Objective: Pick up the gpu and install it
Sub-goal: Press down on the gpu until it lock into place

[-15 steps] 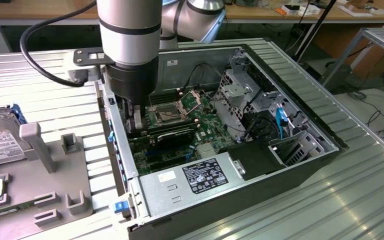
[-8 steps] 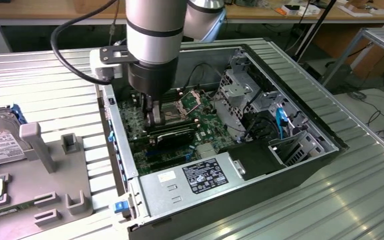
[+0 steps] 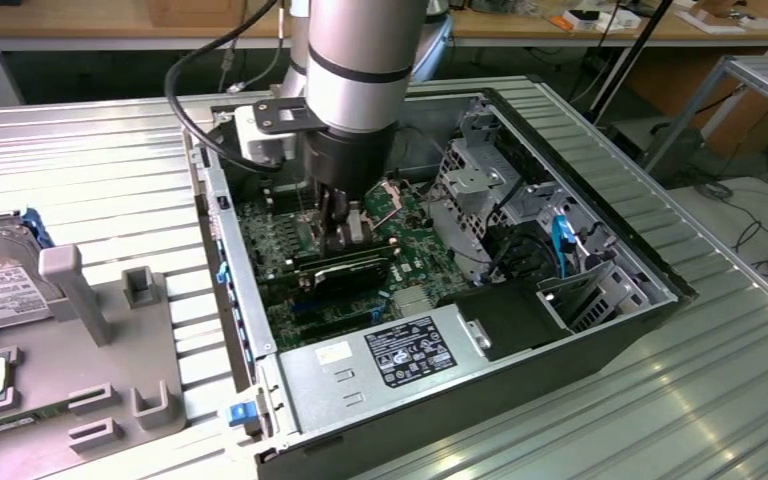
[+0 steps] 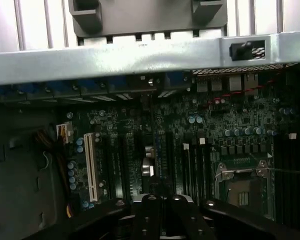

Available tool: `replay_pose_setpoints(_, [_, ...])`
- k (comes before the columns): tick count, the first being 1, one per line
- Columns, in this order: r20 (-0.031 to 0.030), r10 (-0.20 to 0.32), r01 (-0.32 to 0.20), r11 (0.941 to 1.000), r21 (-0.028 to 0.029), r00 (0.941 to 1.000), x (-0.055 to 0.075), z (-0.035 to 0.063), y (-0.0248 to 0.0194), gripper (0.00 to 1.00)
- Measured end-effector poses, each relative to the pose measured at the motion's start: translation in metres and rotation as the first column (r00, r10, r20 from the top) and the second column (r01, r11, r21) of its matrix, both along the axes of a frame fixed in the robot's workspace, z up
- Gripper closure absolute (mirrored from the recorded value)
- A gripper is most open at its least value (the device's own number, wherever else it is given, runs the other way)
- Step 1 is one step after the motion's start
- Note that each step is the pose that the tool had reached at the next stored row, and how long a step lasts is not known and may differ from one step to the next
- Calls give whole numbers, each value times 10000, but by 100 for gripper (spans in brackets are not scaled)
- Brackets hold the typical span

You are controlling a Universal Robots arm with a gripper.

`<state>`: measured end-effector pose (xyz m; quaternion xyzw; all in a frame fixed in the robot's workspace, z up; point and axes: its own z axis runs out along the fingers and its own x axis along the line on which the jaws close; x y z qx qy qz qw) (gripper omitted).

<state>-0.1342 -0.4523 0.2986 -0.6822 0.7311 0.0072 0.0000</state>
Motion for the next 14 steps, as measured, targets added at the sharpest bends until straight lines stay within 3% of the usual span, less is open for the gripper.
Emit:
replay_pose_setpoints(3, [-1, 2, -2, 10000, 4, 10000, 31, -60, -4, 89])
replay_pose_setpoints(6, [-34, 4, -3, 9994, 335, 10000, 97, -72, -26, 89])
replay_pose_setpoints(7, [-42, 4, -2, 9989, 469, 10000, 117, -77, -30, 89])
replay_pose_setpoints(8, [-40, 4, -2, 9985, 538, 10000, 129, -104, -30, 89])
replay_pose_setpoints(12, [-39, -31, 33, 9986, 534, 10000, 135, -165, -46, 89])
replay_pose_setpoints(14, [0, -36, 36, 9986, 537, 10000, 134, -194, -64, 89])
